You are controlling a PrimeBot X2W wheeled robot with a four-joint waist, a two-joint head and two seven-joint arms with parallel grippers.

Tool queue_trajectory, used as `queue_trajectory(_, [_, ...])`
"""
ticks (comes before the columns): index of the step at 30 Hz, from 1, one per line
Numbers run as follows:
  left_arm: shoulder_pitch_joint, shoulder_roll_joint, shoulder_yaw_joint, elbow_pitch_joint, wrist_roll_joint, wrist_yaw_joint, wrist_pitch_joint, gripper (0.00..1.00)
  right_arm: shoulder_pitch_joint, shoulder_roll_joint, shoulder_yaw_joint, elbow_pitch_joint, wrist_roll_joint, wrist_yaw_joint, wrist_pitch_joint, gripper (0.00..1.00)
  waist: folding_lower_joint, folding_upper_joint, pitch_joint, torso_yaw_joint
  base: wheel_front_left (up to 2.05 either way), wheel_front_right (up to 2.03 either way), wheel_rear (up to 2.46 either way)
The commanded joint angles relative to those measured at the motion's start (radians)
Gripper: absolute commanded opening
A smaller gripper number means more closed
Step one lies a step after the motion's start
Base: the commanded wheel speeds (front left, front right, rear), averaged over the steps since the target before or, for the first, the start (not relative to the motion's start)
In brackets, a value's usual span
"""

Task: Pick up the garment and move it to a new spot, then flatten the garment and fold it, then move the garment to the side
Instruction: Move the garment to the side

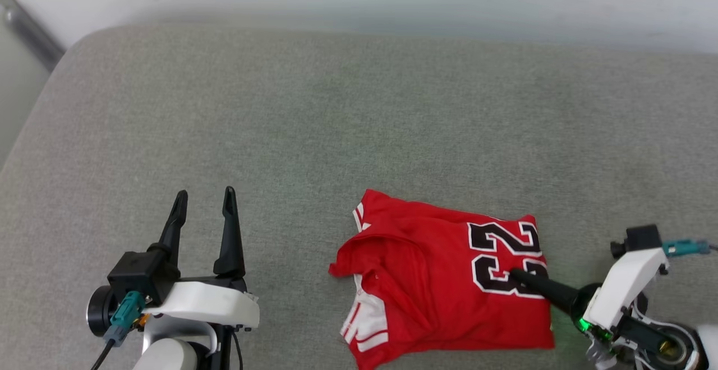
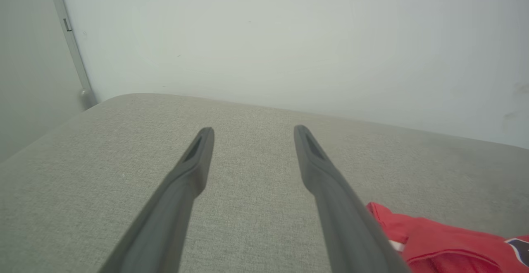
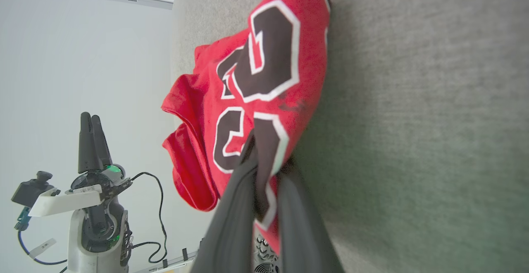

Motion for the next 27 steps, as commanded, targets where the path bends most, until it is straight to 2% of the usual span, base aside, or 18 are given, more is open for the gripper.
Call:
queue_trajectory(1, [0.009, 0.000, 0.003, 0.003, 0.004, -0.002, -0.006, 1.00, -0.022, -0.018, 0.011, -0.017, -0.011, 0.000, -0.013, 0.00, -0.0001, 0.0000, -0.016, -0.012, 0.00, 0.00, 0.00])
queue_trajectory(7, [0.031, 0.003, 0.012, 0.004, 0.008, -0.008, -0.007, 1.00, -0.043, -0.138, 0.142, -0.108, -0.172, 0.000, -0.097, 0.00, -0.0001, 0.0000, -0.060, -0.067, 0.00, 0.00, 0.00])
queue_trajectory(10, [0.050, 0.004, 0.021, 0.000, 0.008, -0.003, -0.006, 1.00, -0.071, -0.202, 0.201, -0.131, -0.307, 0.000, -0.129, 0.00, -0.0001, 0.0000, -0.078, -0.120, 0.00, 0.00, 0.00])
queue_trajectory(14, [0.068, 0.004, 0.031, -0.020, 0.014, -0.003, -0.006, 1.00, -0.124, -0.257, 0.249, -0.157, -0.444, 0.000, -0.124, 0.00, -0.0001, 0.0000, -0.075, -0.219, 0.00, 0.00, 0.00])
queue_trajectory(20, [0.034, 0.010, 0.030, -0.057, 0.034, -0.007, -0.005, 1.00, -0.221, -0.287, 0.301, -0.154, -0.562, 0.000, -0.134, 0.00, -0.0001, 0.0000, -0.021, -0.392, 0.00, 0.00, 0.00])
queue_trajectory(27, [-0.056, 0.048, 0.006, -0.106, 0.080, -0.020, 0.034, 1.00, -0.357, -0.327, 0.318, -0.084, -0.635, 0.000, -0.257, 0.00, -0.0001, 0.0000, 0.113, -0.547, 0.00, 0.00, 0.00])
